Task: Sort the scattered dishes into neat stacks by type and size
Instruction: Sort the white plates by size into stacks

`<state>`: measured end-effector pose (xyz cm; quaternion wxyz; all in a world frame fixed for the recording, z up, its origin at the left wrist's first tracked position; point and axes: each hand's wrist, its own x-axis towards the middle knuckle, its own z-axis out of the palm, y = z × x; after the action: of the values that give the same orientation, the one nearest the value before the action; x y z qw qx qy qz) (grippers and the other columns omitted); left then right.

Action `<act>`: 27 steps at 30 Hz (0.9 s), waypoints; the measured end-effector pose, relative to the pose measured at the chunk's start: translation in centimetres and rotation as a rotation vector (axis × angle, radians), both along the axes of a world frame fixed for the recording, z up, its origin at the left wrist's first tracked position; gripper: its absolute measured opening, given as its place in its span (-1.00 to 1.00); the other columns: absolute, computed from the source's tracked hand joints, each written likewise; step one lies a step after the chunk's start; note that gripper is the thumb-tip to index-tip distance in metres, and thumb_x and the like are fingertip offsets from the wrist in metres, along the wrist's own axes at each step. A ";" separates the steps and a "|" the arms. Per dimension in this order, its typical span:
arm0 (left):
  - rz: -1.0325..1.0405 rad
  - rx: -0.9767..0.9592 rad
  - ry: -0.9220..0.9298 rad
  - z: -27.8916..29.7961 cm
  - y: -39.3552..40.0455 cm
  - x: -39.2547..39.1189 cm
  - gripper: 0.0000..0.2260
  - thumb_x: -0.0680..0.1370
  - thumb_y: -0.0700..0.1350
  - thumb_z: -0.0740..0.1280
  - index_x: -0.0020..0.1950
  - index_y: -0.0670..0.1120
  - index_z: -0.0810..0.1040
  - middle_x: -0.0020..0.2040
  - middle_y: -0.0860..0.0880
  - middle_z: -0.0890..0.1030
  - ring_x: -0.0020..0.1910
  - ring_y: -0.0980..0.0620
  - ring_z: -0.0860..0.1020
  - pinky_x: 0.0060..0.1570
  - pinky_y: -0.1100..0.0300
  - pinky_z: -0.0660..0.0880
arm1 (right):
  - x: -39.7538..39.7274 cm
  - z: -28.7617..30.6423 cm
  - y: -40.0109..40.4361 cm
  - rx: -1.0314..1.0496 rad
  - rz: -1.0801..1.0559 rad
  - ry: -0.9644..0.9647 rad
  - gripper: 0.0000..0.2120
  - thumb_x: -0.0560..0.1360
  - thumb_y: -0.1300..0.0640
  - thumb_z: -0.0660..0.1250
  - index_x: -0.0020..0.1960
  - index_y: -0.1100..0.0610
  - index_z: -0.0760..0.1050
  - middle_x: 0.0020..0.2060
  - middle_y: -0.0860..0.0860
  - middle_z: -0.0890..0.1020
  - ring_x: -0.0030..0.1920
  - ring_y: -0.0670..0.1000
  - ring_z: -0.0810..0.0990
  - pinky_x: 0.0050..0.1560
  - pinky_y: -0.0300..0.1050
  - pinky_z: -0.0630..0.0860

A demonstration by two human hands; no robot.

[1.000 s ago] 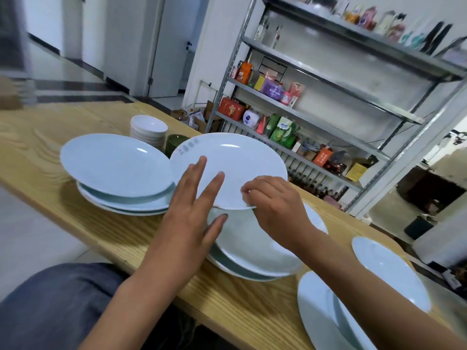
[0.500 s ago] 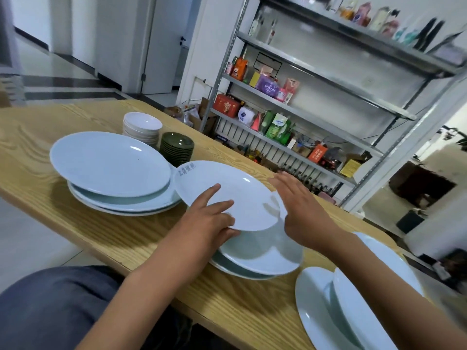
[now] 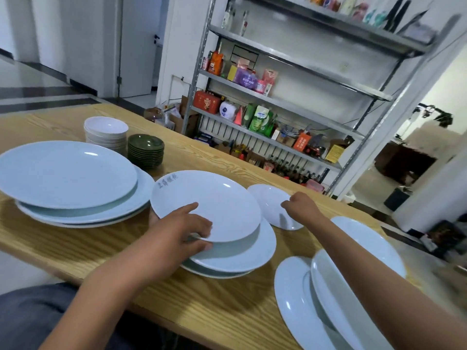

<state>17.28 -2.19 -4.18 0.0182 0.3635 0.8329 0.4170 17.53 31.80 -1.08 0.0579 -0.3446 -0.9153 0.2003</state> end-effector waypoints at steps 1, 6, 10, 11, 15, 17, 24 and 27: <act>0.017 -0.016 0.012 -0.1 0.2 0.1 -0.81 0.36 0.14 0.44 -0.11 0.10 0.61 -0.02 0.47 0.53 0.42 0.34 0.16 0.44 -0.03 -0.17 | -0.2 -0.2 0.5 -0.024 -0.047 -0.007 -0.77 0.52 0.07 0.27 -0.24 0.15 0.33 -0.31 0.10 0.40 -0.36 0.06 0.38 -0.38 -0.11 0.25; 0.003 -0.079 -0.073 0.2 0.3 -0.1 -0.84 0.39 0.08 0.49 -0.09 0.11 0.61 0.06 0.41 0.54 0.40 0.39 0.10 0.38 -0.03 -0.38 | -1.0 -1.2 2.6 -0.108 -0.181 -0.062 -0.39 0.48 -0.23 0.29 0.28 0.23 0.42 0.18 0.14 0.54 0.11 0.18 0.54 -0.04 0.00 0.50; -0.004 -0.075 -0.107 1.1 0.4 0.1 -0.78 0.35 0.27 0.43 -0.12 0.20 0.62 0.06 0.41 0.55 0.37 0.38 0.18 0.43 -0.12 -0.19 | -1.9 -0.6 3.4 -0.141 -0.224 -0.112 -0.23 0.38 -0.30 0.39 0.35 0.24 0.39 0.23 0.16 0.52 0.16 0.23 0.52 0.13 0.12 0.52; 0.023 -0.067 -0.107 1.1 0.5 0.2 -0.79 0.37 0.28 0.38 -0.12 0.20 0.62 0.05 0.40 0.56 0.34 0.40 0.21 0.43 -0.14 -0.20 | -2.2 -0.3 3.5 -0.151 -0.213 -0.147 -0.22 0.39 -0.28 0.40 0.37 0.25 0.37 0.26 0.18 0.50 0.19 0.25 0.51 0.14 0.13 0.51; 0.119 0.015 -0.009 0.9 0.6 0.6 -0.84 0.44 0.20 0.33 -0.11 0.18 0.61 0.05 0.37 0.57 0.32 0.41 0.27 0.43 -0.09 -0.31 | -2.8 1.3 3.9 -0.239 -0.165 -0.326 -0.21 0.47 -0.23 0.36 0.48 0.25 0.24 0.44 0.18 0.33 0.36 0.23 0.38 0.32 0.17 0.37; 0.131 0.040 0.043 1.3 0.9 0.6 -0.90 0.48 0.12 0.33 -0.11 0.18 0.61 0.08 0.36 0.55 0.33 0.39 0.28 0.42 -0.10 -0.32 | -3.1 1.7 4.2 -0.284 -0.145 -0.373 -0.20 0.49 -0.19 0.34 0.51 0.25 0.16 0.48 0.18 0.25 0.41 0.24 0.31 0.36 0.18 0.31; 0.110 0.072 0.177 3.9 4.5 0.5 -0.92 0.51 0.08 0.30 -0.13 0.21 0.59 0.09 0.39 0.52 0.32 0.36 0.32 0.43 -0.14 -0.29 | -2.6 2.3 6.2 -0.456 -0.176 -0.333 -0.23 0.53 -0.04 0.37 0.55 0.21 0.05 0.05 0.17 0.45 0.05 0.18 0.47 0.16 0.08 0.35; 0.079 0.054 0.166 4.6 6.2 0.5 -0.92 0.52 0.07 0.30 -0.11 0.22 0.59 0.11 0.36 0.53 0.30 0.34 0.34 0.43 -0.15 -0.25 | -2.1 2.0 6.9 -0.501 -0.217 -0.275 -0.29 0.52 0.03 0.40 0.52 0.20 0.14 -0.20 0.09 0.38 -0.21 0.10 0.41 0.07 0.02 0.41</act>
<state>17.83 4.05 0.41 -0.0770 0.3642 0.8337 0.4079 15.39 38.68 0.97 -0.1323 -0.4676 -0.7946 0.3640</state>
